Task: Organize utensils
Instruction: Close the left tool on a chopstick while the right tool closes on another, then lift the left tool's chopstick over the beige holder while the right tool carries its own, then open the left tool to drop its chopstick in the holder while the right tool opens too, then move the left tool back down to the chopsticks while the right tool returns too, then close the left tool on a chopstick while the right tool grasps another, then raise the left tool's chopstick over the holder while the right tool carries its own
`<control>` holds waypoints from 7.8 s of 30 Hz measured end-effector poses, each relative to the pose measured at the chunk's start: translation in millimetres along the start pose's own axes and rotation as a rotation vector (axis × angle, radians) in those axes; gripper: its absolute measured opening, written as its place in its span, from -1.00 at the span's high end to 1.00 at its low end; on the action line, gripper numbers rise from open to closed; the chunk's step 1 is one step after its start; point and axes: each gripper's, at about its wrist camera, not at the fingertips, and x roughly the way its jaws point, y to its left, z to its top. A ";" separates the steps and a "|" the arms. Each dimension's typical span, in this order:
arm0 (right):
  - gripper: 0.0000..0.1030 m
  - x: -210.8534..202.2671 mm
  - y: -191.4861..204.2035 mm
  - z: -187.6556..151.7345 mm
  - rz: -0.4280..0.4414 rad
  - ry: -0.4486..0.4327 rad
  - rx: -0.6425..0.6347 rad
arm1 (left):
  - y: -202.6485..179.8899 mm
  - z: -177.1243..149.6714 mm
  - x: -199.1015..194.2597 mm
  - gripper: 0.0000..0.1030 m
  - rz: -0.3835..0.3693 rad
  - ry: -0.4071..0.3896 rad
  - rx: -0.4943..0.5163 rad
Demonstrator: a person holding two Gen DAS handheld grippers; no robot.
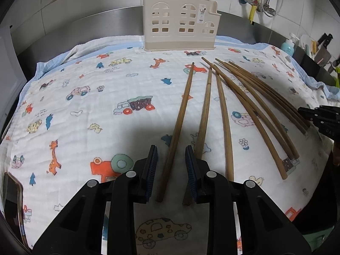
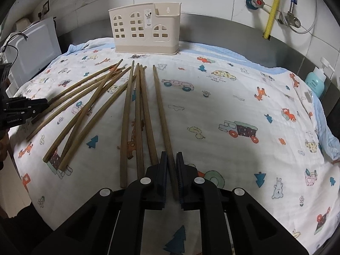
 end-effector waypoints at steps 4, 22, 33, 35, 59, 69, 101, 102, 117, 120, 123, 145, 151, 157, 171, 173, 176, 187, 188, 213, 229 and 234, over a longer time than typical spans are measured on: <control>0.83 0.1 0.0 -0.5 -0.002 -0.005 0.003 | -2.5 -2.7 -1.9 0.58 0.012 -0.008 0.011; 0.85 0.9 5.0 -0.7 -0.039 -0.013 0.004 | -11.5 -3.6 -3.0 0.83 0.055 -0.017 0.059; 0.87 -48.2 15.4 14.2 -0.076 -0.114 0.023 | -11.3 12.8 -44.0 0.90 0.008 -0.120 0.045; 0.87 -63.7 17.9 23.1 -0.088 -0.153 0.020 | -8.6 19.8 -55.3 0.90 -0.006 -0.149 0.036; 0.88 -134.6 23.5 210.4 -0.004 -0.354 -0.042 | -9.4 131.6 -102.8 0.90 -0.093 -0.316 0.110; 0.88 -117.7 26.8 301.6 -0.024 -0.364 -0.073 | -14.6 196.0 -122.2 0.90 -0.051 -0.409 0.163; 0.87 2.1 17.1 313.3 0.003 -0.185 -0.049 | 17.2 321.8 -41.6 0.89 0.000 -0.475 0.023; 0.87 2.4 17.2 313.1 0.006 -0.184 -0.046 | 18.3 321.5 -38.7 0.89 0.006 -0.465 0.022; 0.62 -56.7 18.9 272.9 -0.028 -0.271 -0.037 | 20.1 292.5 -74.6 0.59 0.021 -0.470 0.023; 0.62 -69.3 24.0 243.1 -0.032 -0.276 -0.034 | 20.6 269.7 -88.3 0.59 0.007 -0.459 0.015; 0.62 -78.0 34.2 208.5 -0.020 -0.266 -0.027 | 19.4 239.3 -97.4 0.59 0.006 -0.433 0.007; 0.69 -24.9 124.7 18.7 0.049 -0.088 0.075 | 7.6 28.3 -87.3 0.46 -0.061 -0.228 -0.005; 0.73 -9.2 128.1 11.4 0.037 -0.052 0.088 | 2.3 0.5 -74.4 0.46 -0.085 -0.166 0.017; 0.73 -0.8 123.0 9.1 0.036 -0.031 0.112 | 3.4 -12.8 -61.4 0.46 -0.113 -0.117 0.026; 0.76 7.7 122.4 7.8 0.018 -0.026 0.114 | 2.5 -21.4 -42.8 0.46 -0.127 -0.067 0.025; 0.83 7.9 123.0 7.4 0.004 -0.030 0.110 | 1.6 -21.8 -41.2 0.46 -0.133 -0.064 0.026; 0.85 7.5 123.8 6.5 -0.006 -0.033 0.099 | -0.3 -22.5 -38.5 0.48 -0.135 -0.061 0.035; 0.87 -10.5 117.0 11.5 -0.004 -0.086 0.110 | -4.9 -25.3 -22.7 0.68 -0.123 -0.044 0.049; 0.87 -14.3 115.6 13.2 -0.003 -0.096 0.113 | -5.1 -25.5 -21.8 0.72 -0.120 -0.046 0.050; 0.88 -74.1 98.3 57.8 0.059 -0.252 0.138 | -21.8 -18.9 -24.4 0.86 -0.057 -0.034 0.160; 0.88 -114.5 82.6 117.0 0.147 -0.353 0.113 | -13.6 27.8 -82.6 0.89 -0.158 -0.213 0.106; 0.88 -117.1 82.1 139.0 0.163 -0.361 0.086 | -15.2 43.8 -92.1 0.89 -0.171 -0.265 0.115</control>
